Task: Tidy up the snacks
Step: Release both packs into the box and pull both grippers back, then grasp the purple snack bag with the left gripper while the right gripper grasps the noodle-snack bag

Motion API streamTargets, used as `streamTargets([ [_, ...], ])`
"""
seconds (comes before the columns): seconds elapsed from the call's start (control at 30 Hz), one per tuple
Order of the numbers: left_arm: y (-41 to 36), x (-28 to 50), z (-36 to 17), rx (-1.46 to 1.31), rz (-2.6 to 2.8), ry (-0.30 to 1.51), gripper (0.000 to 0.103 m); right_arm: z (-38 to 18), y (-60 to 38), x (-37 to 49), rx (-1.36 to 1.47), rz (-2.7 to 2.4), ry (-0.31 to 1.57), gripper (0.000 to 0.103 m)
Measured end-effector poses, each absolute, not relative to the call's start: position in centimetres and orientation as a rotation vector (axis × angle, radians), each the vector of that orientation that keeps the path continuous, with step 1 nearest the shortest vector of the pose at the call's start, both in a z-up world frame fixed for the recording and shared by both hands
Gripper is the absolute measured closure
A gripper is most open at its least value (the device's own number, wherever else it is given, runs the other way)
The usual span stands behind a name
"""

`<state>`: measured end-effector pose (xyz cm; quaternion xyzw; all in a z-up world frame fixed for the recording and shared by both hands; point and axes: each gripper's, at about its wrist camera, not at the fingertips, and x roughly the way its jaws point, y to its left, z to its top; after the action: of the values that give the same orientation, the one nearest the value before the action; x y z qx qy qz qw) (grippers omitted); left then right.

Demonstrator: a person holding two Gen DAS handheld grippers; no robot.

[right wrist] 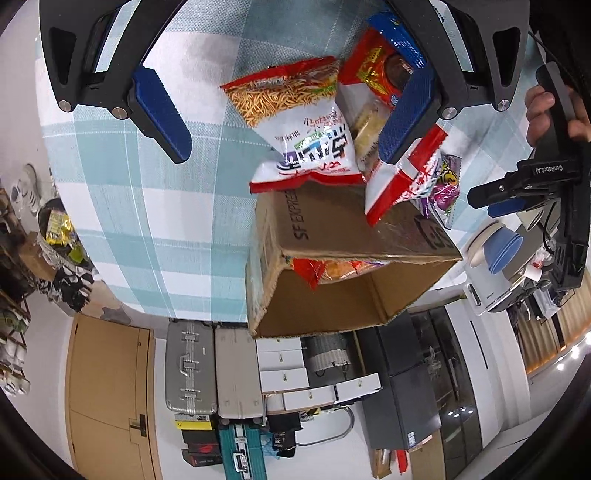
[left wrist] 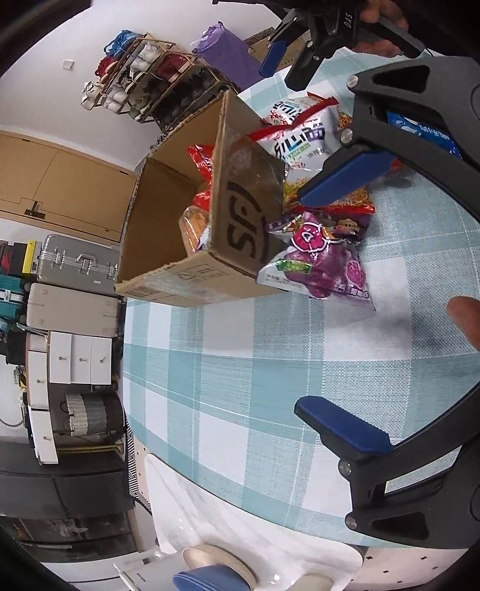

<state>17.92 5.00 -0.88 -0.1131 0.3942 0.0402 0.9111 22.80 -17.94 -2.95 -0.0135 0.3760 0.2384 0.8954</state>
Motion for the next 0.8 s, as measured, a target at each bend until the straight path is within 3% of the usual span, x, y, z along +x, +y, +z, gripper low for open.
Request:
streamTargets([
  [0.8,4.2,21.3,-5.3,-0.233,0.044,0.919,0.001,-5.9,-16.8,23.7,-0.09,0.515,0.851,0.0],
])
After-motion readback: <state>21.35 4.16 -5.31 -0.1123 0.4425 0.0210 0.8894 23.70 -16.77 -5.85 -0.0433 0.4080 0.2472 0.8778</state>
